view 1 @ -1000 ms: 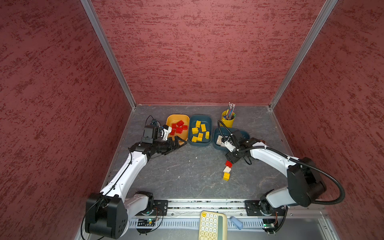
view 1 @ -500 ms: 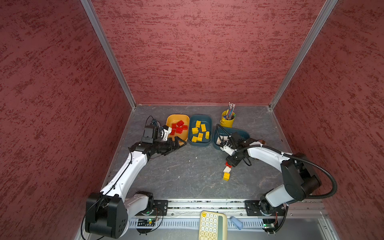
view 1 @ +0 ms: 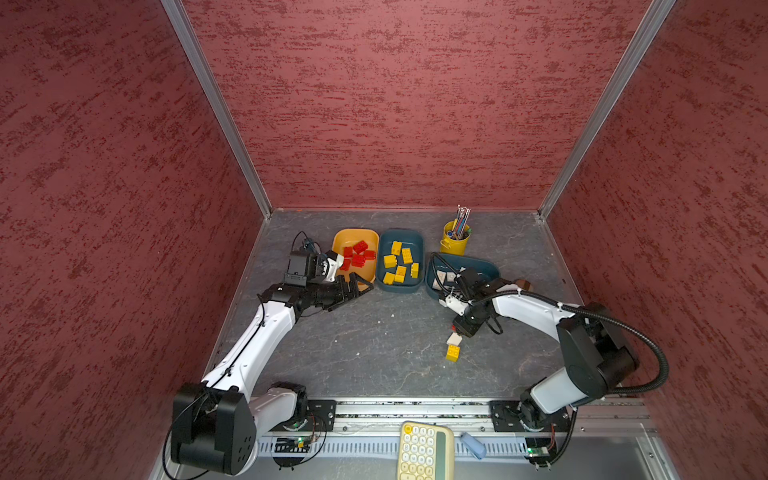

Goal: Sort the legos into containers by color
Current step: 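Carry the red brick into the yellow tub and release it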

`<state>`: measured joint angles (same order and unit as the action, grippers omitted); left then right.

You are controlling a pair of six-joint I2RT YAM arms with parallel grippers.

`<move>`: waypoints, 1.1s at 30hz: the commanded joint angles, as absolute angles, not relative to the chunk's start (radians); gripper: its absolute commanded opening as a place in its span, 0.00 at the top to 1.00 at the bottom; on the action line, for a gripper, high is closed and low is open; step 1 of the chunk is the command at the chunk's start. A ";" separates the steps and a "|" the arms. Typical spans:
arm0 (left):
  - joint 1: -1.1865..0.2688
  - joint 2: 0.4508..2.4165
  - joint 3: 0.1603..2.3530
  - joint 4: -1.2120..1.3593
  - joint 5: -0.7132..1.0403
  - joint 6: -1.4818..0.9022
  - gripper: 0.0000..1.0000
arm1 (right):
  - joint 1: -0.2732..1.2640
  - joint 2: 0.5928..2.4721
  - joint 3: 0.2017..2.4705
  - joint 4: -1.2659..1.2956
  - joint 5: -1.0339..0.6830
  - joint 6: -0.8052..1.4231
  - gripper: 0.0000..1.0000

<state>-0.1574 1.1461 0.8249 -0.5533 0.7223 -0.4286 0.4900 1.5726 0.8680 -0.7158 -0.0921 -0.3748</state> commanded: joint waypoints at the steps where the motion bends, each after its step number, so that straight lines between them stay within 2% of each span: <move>1: -0.160 1.152 0.845 -0.545 0.715 -0.400 0.01 | 0.500 1.592 0.870 -0.713 -0.070 -0.403 0.54; 7: -0.160 1.152 0.844 -0.546 0.715 -0.402 0.01 | 0.512 1.608 0.877 -0.677 -0.111 -0.402 0.53; 14: -0.158 1.146 0.848 -0.558 0.712 -0.398 0.01 | 0.513 1.578 0.907 -0.690 -0.168 -0.388 0.77; 21: -0.139 1.130 0.866 -0.589 0.707 -0.381 0.01 | 0.513 1.497 1.008 -0.590 -0.373 -0.323 0.82; 25: -0.102 1.103 0.869 -0.612 0.709 -0.369 0.01 | 0.524 1.576 1.108 -0.461 -0.502 -0.254 0.84; 33: -0.041 1.064 0.871 -0.650 0.695 -0.349 0.01 | 0.611 1.839 1.379 -0.258 -0.553 -0.126 0.84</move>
<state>-0.0597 1.0821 0.8455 -0.6247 0.7078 -0.3828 0.5766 1.7756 1.3125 -0.3706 -0.4934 -0.1749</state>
